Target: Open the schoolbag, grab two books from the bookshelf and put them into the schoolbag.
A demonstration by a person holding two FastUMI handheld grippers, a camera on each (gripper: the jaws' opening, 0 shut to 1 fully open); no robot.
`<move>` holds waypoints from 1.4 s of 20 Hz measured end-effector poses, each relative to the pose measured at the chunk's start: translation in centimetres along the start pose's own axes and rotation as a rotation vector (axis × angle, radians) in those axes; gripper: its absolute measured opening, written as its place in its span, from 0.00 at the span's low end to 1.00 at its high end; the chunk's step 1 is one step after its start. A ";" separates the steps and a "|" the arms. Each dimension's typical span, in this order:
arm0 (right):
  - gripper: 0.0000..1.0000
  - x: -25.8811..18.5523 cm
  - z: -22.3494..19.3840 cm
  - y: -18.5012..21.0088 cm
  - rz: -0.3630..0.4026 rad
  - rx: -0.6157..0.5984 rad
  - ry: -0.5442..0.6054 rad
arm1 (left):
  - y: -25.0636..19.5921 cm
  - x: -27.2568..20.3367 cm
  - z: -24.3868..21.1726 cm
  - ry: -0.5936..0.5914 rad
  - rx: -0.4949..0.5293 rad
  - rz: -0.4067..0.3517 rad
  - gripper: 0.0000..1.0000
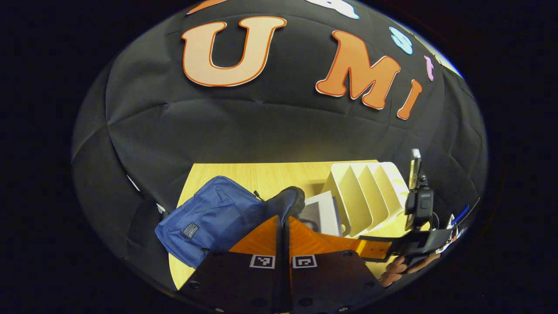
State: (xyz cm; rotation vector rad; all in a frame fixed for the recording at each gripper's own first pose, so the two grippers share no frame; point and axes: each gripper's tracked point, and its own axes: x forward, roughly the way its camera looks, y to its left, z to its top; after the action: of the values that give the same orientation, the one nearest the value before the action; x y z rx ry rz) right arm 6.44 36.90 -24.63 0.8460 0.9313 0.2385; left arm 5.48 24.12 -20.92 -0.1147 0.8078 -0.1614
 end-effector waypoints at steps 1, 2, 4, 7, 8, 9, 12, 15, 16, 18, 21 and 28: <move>0.27 0.6 -0.2 0.3 0.004 0.002 0.002 | -0.1 -0.1 0.0 -0.001 0.002 -0.009 0.00; 0.27 1.0 -0.2 0.5 0.009 0.007 -0.006 | -0.3 -0.1 -0.1 0.002 0.002 -0.018 0.00; 0.26 1.3 -0.9 0.8 0.018 -0.001 -0.015 | -0.4 -0.1 -0.3 0.008 0.006 -0.029 0.00; 0.27 2.1 -2.0 0.6 0.033 -0.009 -0.017 | -0.5 -0.1 -0.3 0.015 0.031 -0.042 0.00; 0.27 2.5 -2.3 0.5 0.035 -0.011 -0.012 | -0.6 0.0 -0.1 0.017 0.040 -0.046 0.00; 0.27 2.8 -2.5 0.3 0.038 -0.013 -0.014 | -0.6 -0.1 0.0 0.016 0.050 -0.046 0.00; 0.27 4.0 -3.3 0.7 0.045 -0.018 0.004 | -1.0 -0.1 0.6 0.016 0.110 -0.052 0.00; 0.28 5.6 -3.4 1.2 0.062 -0.034 0.006 | -1.8 0.1 1.0 0.014 0.144 -0.071 0.00; 0.28 5.9 -3.9 1.3 0.066 -0.042 0.006 | -1.9 0.2 1.0 0.015 0.147 -0.071 0.01; 0.28 6.9 -4.7 1.7 0.076 -0.043 0.024 | -1.8 0.2 0.9 0.021 0.148 -0.066 0.00; 0.29 7.8 -5.2 1.4 0.090 -0.026 0.059 | -1.2 0.2 1.0 0.016 0.131 -0.052 0.01; 0.71 5.8 -5.8 0.7 0.026 -0.119 0.162 | -0.3 0.6 0.8 0.007 0.083 0.001 0.00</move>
State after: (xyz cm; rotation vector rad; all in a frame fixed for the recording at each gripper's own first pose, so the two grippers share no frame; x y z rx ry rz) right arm 5.44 43.51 -29.52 0.7374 1.0474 0.3855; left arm 6.46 23.77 -20.79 -0.0360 0.8067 -0.1943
